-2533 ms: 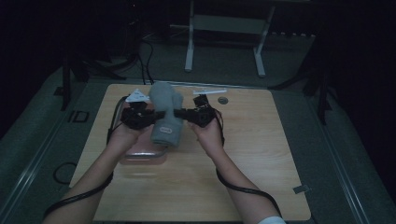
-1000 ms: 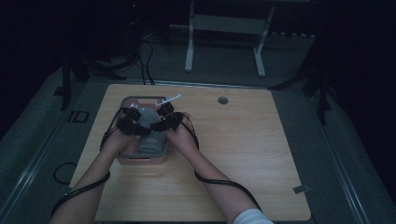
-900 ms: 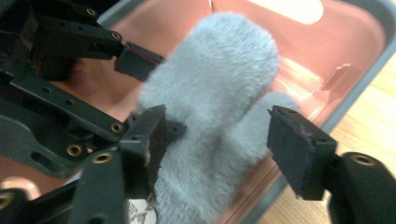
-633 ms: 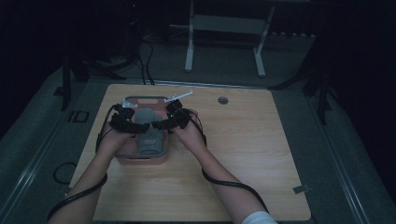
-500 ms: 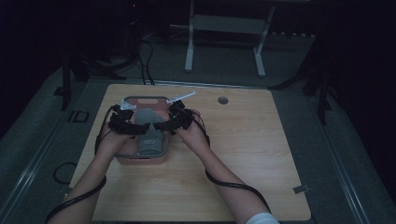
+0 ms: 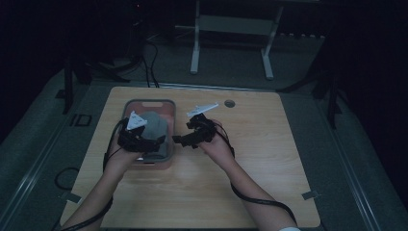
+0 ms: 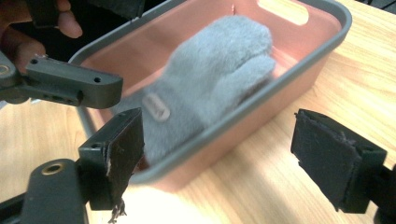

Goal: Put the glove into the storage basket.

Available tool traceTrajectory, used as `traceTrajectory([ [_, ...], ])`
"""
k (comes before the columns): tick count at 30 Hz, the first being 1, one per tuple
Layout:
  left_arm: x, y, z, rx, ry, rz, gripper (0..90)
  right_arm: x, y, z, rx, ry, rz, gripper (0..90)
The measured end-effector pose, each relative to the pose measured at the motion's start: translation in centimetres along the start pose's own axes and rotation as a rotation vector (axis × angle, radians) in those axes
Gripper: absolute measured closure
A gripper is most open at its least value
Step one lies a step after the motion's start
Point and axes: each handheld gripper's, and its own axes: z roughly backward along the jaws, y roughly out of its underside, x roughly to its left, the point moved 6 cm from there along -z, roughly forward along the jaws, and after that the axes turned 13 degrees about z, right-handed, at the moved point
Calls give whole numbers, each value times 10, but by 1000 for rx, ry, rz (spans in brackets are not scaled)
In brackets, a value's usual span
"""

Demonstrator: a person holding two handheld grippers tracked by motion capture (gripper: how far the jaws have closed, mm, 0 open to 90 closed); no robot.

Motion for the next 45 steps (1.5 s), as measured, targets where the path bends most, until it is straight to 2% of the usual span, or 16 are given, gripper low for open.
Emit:
traceTrajectory([
  [7,-28,12,-5,-5,51,-27,92,0,24,21,2,22,47,170],
  [17,-62,21,-14,-30,105,-48,98,-8,63,51,4,46,46,169],
  [26,-87,31,-25,-39,157,-92,96,-16,103,77,18,82,43,170],
  [31,-102,40,-36,-21,185,-78,76,-18,123,90,33,93,40,172],
  [34,-111,48,-44,4,194,-100,45,-19,134,98,30,100,30,172],
  [38,-119,58,-54,16,205,-114,44,-20,149,104,30,102,24,169],
  [45,-122,72,-65,19,224,-133,45,-22,173,110,24,109,-4,142],
])
